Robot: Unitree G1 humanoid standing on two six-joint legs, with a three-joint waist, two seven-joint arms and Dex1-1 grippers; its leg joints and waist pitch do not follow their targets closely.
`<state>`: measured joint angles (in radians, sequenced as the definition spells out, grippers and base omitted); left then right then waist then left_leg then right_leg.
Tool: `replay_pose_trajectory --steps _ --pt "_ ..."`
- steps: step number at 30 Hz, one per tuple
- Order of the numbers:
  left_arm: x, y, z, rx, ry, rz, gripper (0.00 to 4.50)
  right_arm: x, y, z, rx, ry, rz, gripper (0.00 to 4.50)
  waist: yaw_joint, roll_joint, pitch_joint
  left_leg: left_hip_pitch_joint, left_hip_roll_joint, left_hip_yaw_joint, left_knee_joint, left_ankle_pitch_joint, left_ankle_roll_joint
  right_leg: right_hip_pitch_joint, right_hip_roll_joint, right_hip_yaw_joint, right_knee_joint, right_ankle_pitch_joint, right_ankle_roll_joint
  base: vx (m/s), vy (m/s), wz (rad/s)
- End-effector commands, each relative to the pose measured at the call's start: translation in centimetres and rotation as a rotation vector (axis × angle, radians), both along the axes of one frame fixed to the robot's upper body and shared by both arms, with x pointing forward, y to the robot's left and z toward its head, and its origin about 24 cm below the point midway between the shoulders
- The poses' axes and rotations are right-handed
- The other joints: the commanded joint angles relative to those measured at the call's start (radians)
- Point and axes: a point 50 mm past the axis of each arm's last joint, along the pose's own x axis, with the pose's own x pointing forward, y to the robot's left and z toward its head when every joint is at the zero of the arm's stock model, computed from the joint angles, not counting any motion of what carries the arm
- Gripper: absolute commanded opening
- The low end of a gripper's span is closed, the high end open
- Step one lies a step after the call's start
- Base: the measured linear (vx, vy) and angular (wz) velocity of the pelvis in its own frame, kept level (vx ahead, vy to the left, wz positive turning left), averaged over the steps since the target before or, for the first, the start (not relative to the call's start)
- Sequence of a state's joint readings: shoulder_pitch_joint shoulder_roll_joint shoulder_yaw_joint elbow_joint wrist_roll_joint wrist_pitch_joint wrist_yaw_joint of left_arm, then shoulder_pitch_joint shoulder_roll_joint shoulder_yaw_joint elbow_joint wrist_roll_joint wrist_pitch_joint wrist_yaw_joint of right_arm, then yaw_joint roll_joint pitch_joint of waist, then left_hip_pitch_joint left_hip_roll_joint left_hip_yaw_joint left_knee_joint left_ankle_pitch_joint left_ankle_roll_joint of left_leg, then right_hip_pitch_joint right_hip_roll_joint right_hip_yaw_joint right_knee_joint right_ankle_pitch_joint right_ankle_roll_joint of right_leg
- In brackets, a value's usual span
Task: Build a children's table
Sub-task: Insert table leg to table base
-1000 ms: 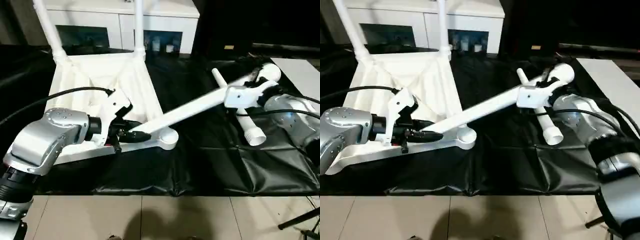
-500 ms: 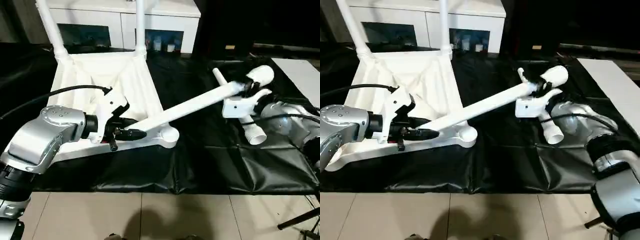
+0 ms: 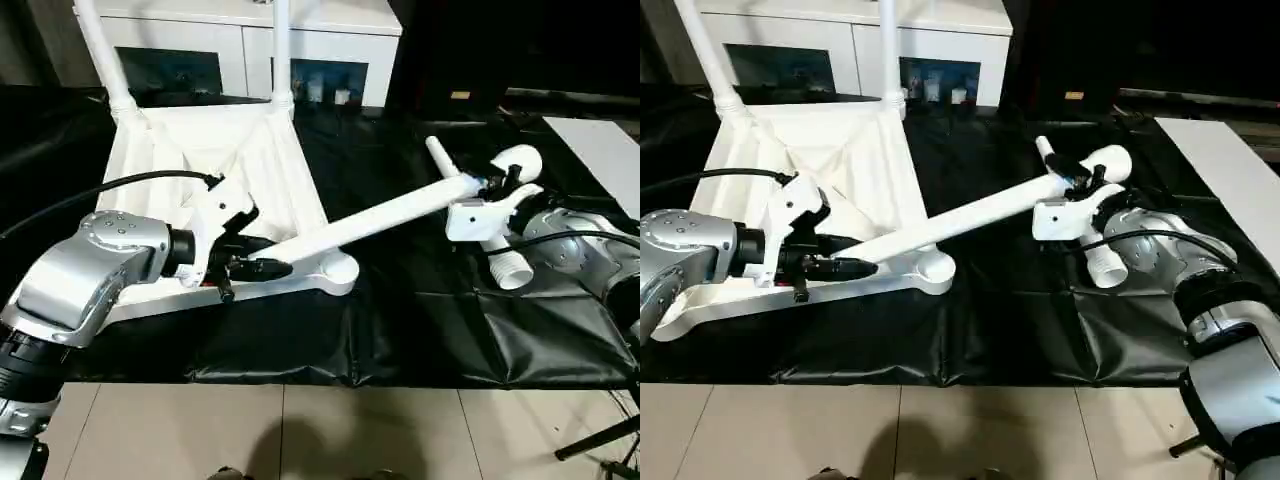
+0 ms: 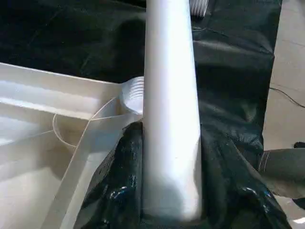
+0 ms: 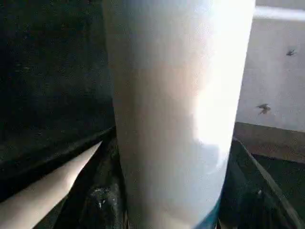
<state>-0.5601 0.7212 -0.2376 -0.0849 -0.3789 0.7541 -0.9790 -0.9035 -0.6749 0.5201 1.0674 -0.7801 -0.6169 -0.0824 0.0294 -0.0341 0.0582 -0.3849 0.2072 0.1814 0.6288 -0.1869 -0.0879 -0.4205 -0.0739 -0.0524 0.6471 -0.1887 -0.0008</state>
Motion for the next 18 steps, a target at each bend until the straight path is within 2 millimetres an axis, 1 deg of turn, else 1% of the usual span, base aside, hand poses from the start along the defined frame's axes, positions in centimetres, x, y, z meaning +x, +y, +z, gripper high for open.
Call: replay_pose_trajectory --steps 1,2,3,4,5,6,8,9,11,13,14,15,16,17,18 --pt "0.9 0.3 1.7 0.004 -0.107 0.035 2.07 0.2 0.3 0.6 0.032 -0.002 0.007 1.86 -0.004 -0.002 -0.07 0.008 0.0 0.007 -0.06 -0.193 -0.003 0.058 -0.027 0.037 -0.064 -0.13 -0.195 0.0 0.0 0.0" --pt "1.1 0.4 1.9 -0.009 -0.118 0.045 2.07 0.2 0.2 0.5 0.034 0.001 0.004 1.86 -0.005 0.0 -0.071 0.009 0.0 0.008 -0.06 -0.199 -0.004 0.057 -0.026 0.037 -0.064 -0.134 -0.196 0.0 0.0 0.0" --pt "1.3 0.4 2.2 -0.03 -0.133 0.063 2.16 0.2 0.2 0.4 0.035 0.005 0.0 1.85 -0.005 -0.001 -0.071 0.01 -0.001 0.009 -0.059 -0.202 -0.005 0.056 -0.025 0.037 -0.064 -0.134 -0.197 0.0 0.0 0.0" --pt "1.5 0.5 2.5 -0.052 -0.142 0.078 2.34 0.2 0.2 0.3 0.036 0.008 -0.004 1.85 -0.003 0.0 -0.072 0.011 -0.001 0.007 -0.06 -0.203 -0.005 0.058 -0.027 0.037 -0.064 -0.138 -0.197 0.0 0.0 0.0" --pt "1.6 0.5 2.6 -0.056 -0.144 0.082 2.34 0.2 0.2 0.3 0.037 0.009 -0.005 1.85 -0.003 0.0 -0.072 0.011 -0.001 0.007 -0.06 -0.203 -0.005 0.058 -0.027 0.037 -0.064 -0.138 -0.197 0.0 0.0 0.0" --pt "1.6 0.8 3.1 -0.065 -0.166 0.087 2.55 0.2 0.1 0.2 0.046 0.02 -0.014 1.84 -0.004 -0.001 -0.07 0.009 0.0 0.006 -0.06 -0.21 -0.007 0.057 -0.028 0.036 -0.065 -0.146 -0.196 0.0 0.0 0.0" --pt "1.9 1.4 3.8 -0.091 -0.193 0.106 2.55 0.2 -0.2 0.2 0.062 0.024 -0.033 1.84 -0.003 0.001 -0.071 0.01 0.001 0.006 -0.06 -0.208 -0.007 0.057 -0.028 0.037 -0.063 -0.14 -0.198 0.0 0.0 0.0" --pt "2.0 1.8 4.1 -0.097 -0.205 0.12 2.66 0.2 -0.4 0.2 0.074 0.031 -0.049 1.84 -0.004 -0.001 -0.072 0.008 -0.001 0.006 -0.06 -0.204 -0.006 0.058 -0.027 0.037 -0.063 -0.133 -0.199 0.0 0.0 0.0" --pt "2.5 3.7 5.5 -0.173 -0.263 0.211 3.01 0.3 -1.2 0.1 0.141 0.066 -0.106 1.84 -0.005 0.0 -0.073 0.007 -0.001 0.006 -0.059 -0.205 -0.001 0.059 -0.027 0.038 -0.062 -0.12 -0.203 0.0 0.0 0.0" --pt "2.9 5.0 6.4 -0.256 -0.312 0.276 3.04 0.3 -1.4 0.2 0.197 0.085 -0.128 1.84 -0.005 0.003 -0.075 0.008 -0.002 0.007 -0.058 -0.202 0.006 0.059 -0.026 0.037 -0.061 -0.094 -0.214 0.0 0.0 0.0" --pt "2.9 5.0 6.4 -0.256 -0.312 0.276 3.07 0.3 -1.4 0.2 0.197 0.085 -0.128 1.84 -0.004 0.004 -0.074 0.009 -0.001 0.005 -0.059 -0.205 0.009 0.059 -0.026 0.037 -0.06 -0.088 -0.221 0.0 0.0 0.0" --pt "3.2 6.0 7.0 -0.319 -0.339 0.337 3.07 0.3 -1.4 0.4 0.255 0.105 -0.129 1.84 -0.004 0.004 -0.073 0.01 0.001 0.005 -0.059 -0.204 0.008 0.059 -0.026 0.036 -0.06 -0.085 -0.223 0.0 0.0 0.0" --pt "3.6 7.1 7.6 -0.391 -0.369 0.414 3.07 0.3 -1.2 0.7 0.324 0.131 -0.115 1.84 -0.004 0.005 -0.075 0.012 -0.001 0.008 -0.058 -0.224 0.018 0.059 -0.026 0.037 -0.06 -0.083 -0.233 0.0 0.0 0.0" --pt "3.8 7.5 7.7 -0.421 -0.377 0.452 3.07 0.3 -1.1 0.8 0.352 0.139 -0.104 1.84 -0.004 0.005 -0.075 0.012 -0.001 0.008 -0.058 -0.224 0.018 0.059 -0.026 0.037 -0.06 -0.083 -0.233 0.0 0.0 0.0" --pt "4.3 8.7 8.0 -0.514 -0.391 0.587 3.07 0.4 -0.5 1.2 0.508 0.182 -0.085 1.84 -0.005 0.004 -0.074 0.011 0.0 0.008 -0.058 -0.236 0.026 0.06 -0.025 0.036 -0.06 -0.082 -0.239 0.0 0.0 0.0"
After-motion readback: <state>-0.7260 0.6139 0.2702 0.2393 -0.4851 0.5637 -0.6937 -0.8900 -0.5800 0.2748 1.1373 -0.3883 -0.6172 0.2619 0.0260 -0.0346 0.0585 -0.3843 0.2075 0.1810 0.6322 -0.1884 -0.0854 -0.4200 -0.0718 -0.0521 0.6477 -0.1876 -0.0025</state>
